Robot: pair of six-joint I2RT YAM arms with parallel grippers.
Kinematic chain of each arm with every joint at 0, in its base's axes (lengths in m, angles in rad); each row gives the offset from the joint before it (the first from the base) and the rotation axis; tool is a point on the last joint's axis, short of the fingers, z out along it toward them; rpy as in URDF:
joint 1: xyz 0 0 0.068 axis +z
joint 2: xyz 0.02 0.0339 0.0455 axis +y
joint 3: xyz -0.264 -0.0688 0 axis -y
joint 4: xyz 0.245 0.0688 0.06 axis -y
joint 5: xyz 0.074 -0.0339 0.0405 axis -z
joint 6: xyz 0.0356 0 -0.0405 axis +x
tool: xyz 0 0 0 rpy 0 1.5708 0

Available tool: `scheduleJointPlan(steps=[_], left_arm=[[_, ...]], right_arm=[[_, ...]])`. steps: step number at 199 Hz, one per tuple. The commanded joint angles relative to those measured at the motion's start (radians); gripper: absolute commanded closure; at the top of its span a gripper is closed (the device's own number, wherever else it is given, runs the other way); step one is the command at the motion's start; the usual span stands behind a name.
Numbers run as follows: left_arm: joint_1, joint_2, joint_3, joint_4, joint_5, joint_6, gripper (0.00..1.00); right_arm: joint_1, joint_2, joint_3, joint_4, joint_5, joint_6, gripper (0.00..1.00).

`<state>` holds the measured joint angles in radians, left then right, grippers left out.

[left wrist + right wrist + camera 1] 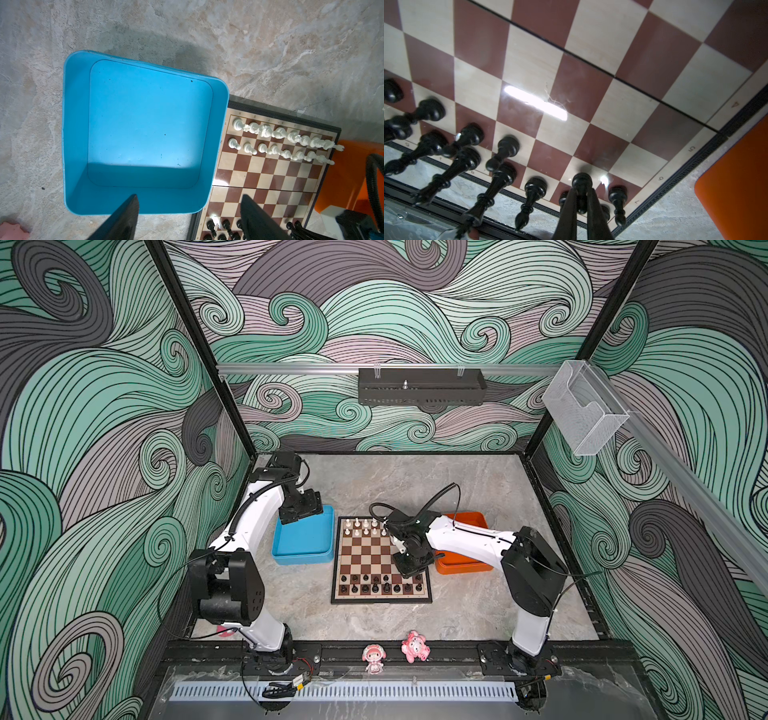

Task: Set up the chess pieces on the board
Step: 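Lower the black pawn onto a near-row square and open the right gripper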

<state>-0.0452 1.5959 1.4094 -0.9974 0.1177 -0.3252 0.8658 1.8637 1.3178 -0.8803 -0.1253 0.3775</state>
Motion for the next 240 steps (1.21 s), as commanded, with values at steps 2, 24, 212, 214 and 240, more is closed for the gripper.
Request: scheduleJointPlan(steps=[2, 24, 212, 214, 240], left_arm=[[0.008, 0.019, 0.001, -0.002, 0.02, -0.008, 0.21], [0.008, 0.022, 0.002, 0.002, 0.025, -0.009, 0.21], [0.008, 0.035, 0.003, 0.008, 0.033, -0.009, 0.21], [0.008, 0.036, 0.002, 0.007, 0.033, -0.009, 0.21], [0.008, 0.035, 0.003, 0.007, 0.03, -0.009, 0.21]], right_arm=[[0.005, 0.01, -0.005, -0.022, -0.009, 0.003, 0.9], [0.005, 0.011, -0.006, -0.028, -0.008, 0.003, 0.9], [0.005, 0.042, 0.017, -0.037, -0.009, -0.002, 0.88], [0.004, 0.042, 0.017, -0.037, -0.009, -0.002, 0.88], [0.003, 0.04, 0.02, -0.038, -0.007, -0.005, 0.88]])
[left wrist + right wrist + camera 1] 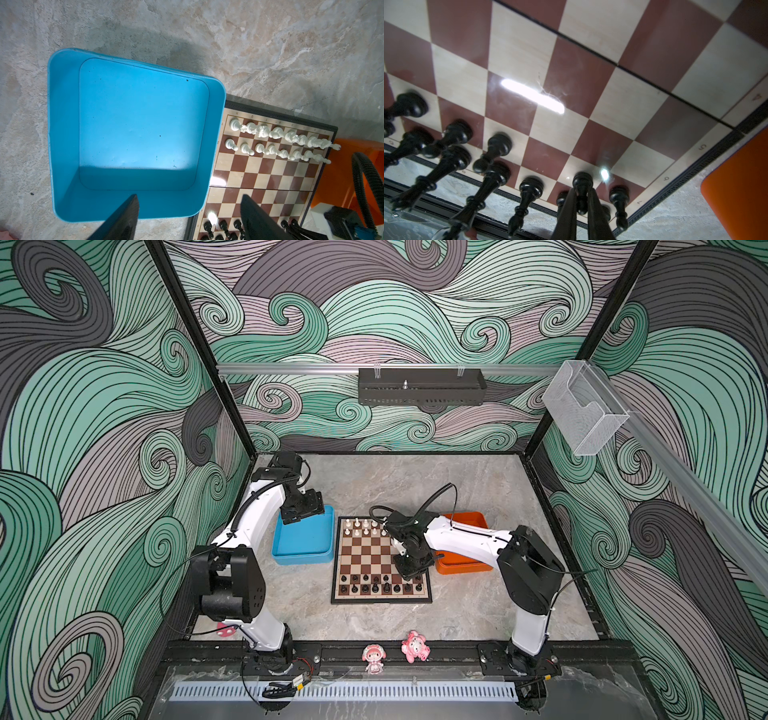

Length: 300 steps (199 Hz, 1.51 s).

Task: Set up the chess pieces on the board
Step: 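Lower the black pawn onto a near-row square and open the right gripper, then raise the right gripper back to the orange bin while the left swings over the board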

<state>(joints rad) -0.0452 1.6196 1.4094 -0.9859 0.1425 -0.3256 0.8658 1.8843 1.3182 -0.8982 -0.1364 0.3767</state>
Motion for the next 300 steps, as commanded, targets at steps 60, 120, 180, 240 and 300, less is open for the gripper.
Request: scheduleJointPlan(steps=[60, 120, 180, 240, 300], left_arm=[[0.008, 0.007, 0.001, -0.007, 0.001, -0.008, 0.21], [0.008, 0.007, -0.001, -0.008, 0.0, -0.008, 0.21], [0.008, 0.005, 0.0, -0.008, 0.0, -0.009, 0.21], [0.008, -0.003, 0.003, -0.009, -0.003, -0.009, 0.21], [0.008, -0.006, 0.019, -0.017, -0.004, -0.007, 0.21]], right_arm=[[0.004, 0.021, 0.026, -0.02, 0.004, -0.004, 0.88], [0.005, 0.022, 0.026, -0.019, 0.003, -0.006, 0.82], [0.003, -0.003, 0.032, -0.022, 0.011, -0.002, 0.71], [0.004, -0.049, 0.082, -0.067, 0.035, -0.003, 0.68], [-0.049, -0.116, 0.152, -0.113, 0.064, -0.02, 0.62]])
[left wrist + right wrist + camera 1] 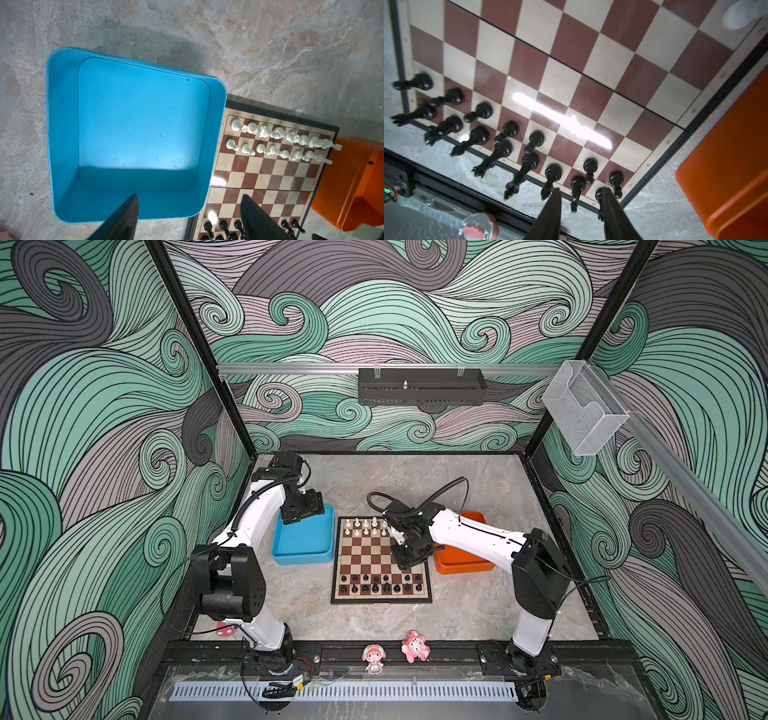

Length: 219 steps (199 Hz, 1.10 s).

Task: Set up the chess pieces on the board
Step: 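Raise the right gripper back to the orange bin while the left swings over the board, then lower the right gripper onto the last black pawn in the orange bin and close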

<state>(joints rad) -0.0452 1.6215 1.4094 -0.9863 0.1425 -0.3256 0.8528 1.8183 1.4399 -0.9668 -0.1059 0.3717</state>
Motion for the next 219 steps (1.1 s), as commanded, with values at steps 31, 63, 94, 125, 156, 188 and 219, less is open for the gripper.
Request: scheduleJointPlan(steps=[31, 63, 94, 125, 156, 188, 219], left_arm=[[0.008, -0.008, 0.036, -0.017, 0.014, 0.001, 0.21], [0.0, -0.013, 0.046, -0.002, 0.048, 0.009, 0.21], [-0.052, 0.011, 0.1, -0.023, 0.065, 0.074, 0.18], [-0.167, 0.053, 0.175, -0.066, 0.061, 0.171, 0.14], [-0.254, 0.08, 0.208, -0.058, 0.103, 0.208, 0.09], [-0.296, 0.093, 0.204, -0.026, 0.145, 0.186, 0.01], [-0.308, 0.091, 0.191, -0.022, 0.14, 0.178, 0.01]], right_arm=[[-0.131, -0.097, 0.036, -0.05, 0.035, -0.028, 0.49], [-0.257, -0.145, 0.022, -0.05, 0.044, -0.04, 0.14], [-0.366, -0.184, -0.002, -0.053, 0.071, -0.031, 0.01], [-0.472, -0.166, -0.008, -0.059, 0.068, -0.029, 0.0], [-0.542, -0.134, -0.007, -0.059, 0.076, -0.057, 0.01], [-0.589, -0.083, -0.009, -0.055, 0.092, -0.093, 0.01], [-0.623, -0.033, -0.021, -0.019, 0.086, -0.115, 0.08]])
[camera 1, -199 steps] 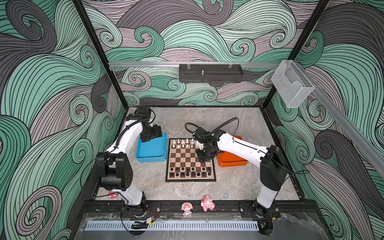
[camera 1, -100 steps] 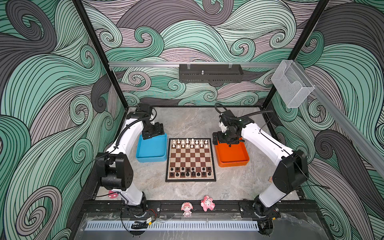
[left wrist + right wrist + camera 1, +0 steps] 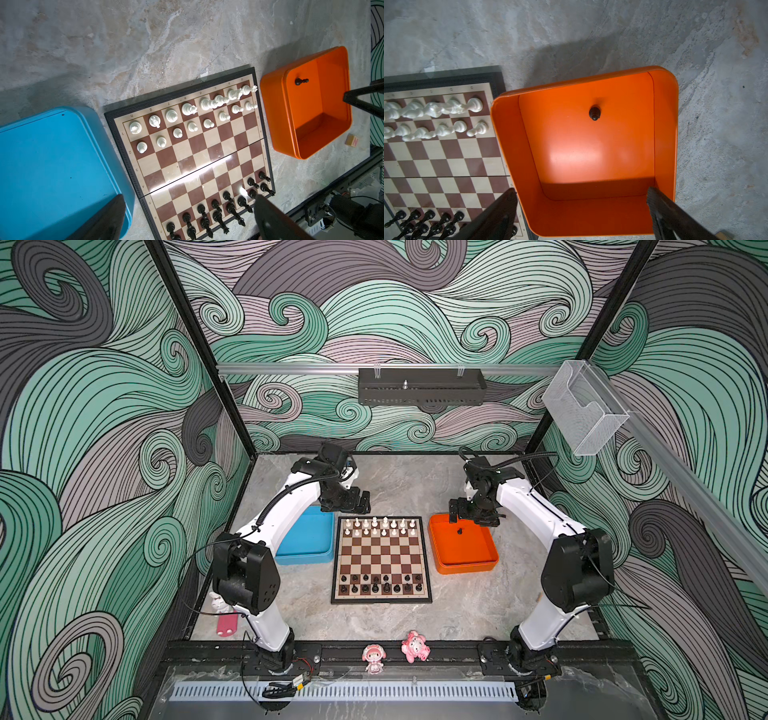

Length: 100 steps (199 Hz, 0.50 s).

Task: Set up the chess pieces on the board
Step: 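Lower the right gripper onto the last black pawn in the orange bin and close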

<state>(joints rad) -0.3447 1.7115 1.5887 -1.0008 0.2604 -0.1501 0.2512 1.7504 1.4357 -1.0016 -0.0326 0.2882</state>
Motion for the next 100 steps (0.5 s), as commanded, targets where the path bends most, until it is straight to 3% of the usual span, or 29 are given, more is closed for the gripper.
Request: scheduleJointPlan(steps=[1, 34, 62, 100], left_arm=[[-0.008, 0.001, 0.011, -0.007, 0.02, 0.002, 0.01], [-0.008, -0.018, -0.015, -0.012, -0.009, 0.0, 0.01], [-0.007, -0.028, -0.031, -0.013, -0.021, -0.006, 0.02], [-0.006, -0.029, -0.041, -0.009, -0.021, -0.018, 0.02]], right_arm=[[-0.024, 0.036, -0.017, 0.016, 0.012, -0.031, 0.08], [-0.054, 0.084, -0.021, 0.051, -0.007, -0.046, 0.15], [-0.063, 0.121, -0.011, 0.066, -0.022, -0.06, 0.34], [-0.063, 0.158, -0.011, 0.091, -0.028, -0.065, 0.51]])
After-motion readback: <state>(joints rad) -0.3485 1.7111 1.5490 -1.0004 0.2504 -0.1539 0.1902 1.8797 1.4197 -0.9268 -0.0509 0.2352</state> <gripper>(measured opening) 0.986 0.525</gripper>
